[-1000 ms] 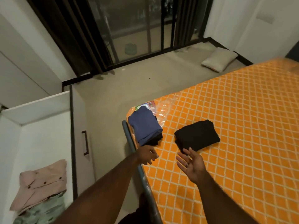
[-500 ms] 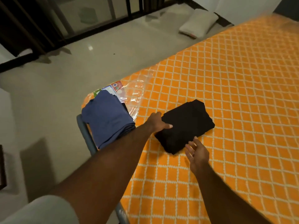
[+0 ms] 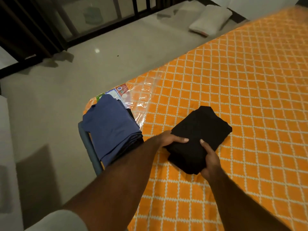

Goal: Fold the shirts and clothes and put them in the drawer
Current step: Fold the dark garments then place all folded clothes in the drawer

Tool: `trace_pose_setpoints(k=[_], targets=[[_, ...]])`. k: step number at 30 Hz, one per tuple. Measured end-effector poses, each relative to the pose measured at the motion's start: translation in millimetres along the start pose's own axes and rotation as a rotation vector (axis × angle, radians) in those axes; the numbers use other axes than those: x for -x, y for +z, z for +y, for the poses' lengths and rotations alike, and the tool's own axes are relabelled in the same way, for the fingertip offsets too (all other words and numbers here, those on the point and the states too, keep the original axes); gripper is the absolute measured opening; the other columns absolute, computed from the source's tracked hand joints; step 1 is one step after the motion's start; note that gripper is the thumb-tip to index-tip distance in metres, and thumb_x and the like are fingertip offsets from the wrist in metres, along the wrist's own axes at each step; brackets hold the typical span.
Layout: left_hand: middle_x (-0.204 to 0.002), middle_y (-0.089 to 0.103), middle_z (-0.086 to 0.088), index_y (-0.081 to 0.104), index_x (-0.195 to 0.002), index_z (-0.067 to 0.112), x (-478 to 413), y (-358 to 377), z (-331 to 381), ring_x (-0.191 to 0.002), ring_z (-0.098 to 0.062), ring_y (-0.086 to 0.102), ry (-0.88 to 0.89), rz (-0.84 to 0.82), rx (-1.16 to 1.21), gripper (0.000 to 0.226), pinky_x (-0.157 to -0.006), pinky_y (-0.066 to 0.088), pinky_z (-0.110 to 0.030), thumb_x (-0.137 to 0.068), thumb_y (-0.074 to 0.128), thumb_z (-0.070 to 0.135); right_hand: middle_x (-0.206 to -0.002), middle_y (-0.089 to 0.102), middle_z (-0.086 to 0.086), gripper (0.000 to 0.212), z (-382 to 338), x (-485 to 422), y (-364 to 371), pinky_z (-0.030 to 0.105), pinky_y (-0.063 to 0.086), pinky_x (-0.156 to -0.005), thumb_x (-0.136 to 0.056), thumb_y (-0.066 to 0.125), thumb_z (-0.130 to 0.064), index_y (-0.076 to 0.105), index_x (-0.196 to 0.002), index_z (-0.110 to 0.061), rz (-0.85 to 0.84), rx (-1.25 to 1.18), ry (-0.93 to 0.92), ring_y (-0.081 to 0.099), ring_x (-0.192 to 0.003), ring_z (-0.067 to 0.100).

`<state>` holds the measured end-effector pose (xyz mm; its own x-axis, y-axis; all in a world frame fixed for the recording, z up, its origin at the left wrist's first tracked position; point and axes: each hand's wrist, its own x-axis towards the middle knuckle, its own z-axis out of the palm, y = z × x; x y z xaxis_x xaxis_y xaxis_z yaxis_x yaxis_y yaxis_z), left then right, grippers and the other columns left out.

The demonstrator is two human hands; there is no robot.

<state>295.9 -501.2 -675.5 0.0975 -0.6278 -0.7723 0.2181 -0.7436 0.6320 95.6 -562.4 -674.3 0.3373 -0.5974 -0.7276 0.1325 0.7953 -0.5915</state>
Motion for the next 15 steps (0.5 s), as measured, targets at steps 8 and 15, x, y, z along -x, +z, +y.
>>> trace_pose_setpoints(k=[8,15], targets=[[-0.118,0.072,-0.015,0.063,-0.127,-0.004,101.2,9.2,5.6,-0.104,-0.030,0.072,0.096,0.092,0.347,0.084,-0.096,0.057,-0.044,-0.075,0.081,0.060,-0.129,0.068,0.021,0.047,-33.5,89.5,12.2,0.061,0.043,-0.111,-0.092,0.069,-0.020,0.060,-0.137,-0.008,-0.120,0.058,0.167,0.066,-0.117,0.045],[-0.136,0.060,0.006,0.056,-0.130,0.039,244.6,-11.6,10.0,-0.123,-0.025,0.059,-0.027,0.044,0.229,0.081,-0.105,0.046,-0.059,-0.063,0.079,0.078,-0.136,0.064,0.010,0.115,-68.1,186.8,39.0,0.047,0.049,-0.102,-0.041,0.102,-0.025,0.054,-0.144,-0.009,-0.320,0.368,0.123,0.065,-0.121,0.031]])
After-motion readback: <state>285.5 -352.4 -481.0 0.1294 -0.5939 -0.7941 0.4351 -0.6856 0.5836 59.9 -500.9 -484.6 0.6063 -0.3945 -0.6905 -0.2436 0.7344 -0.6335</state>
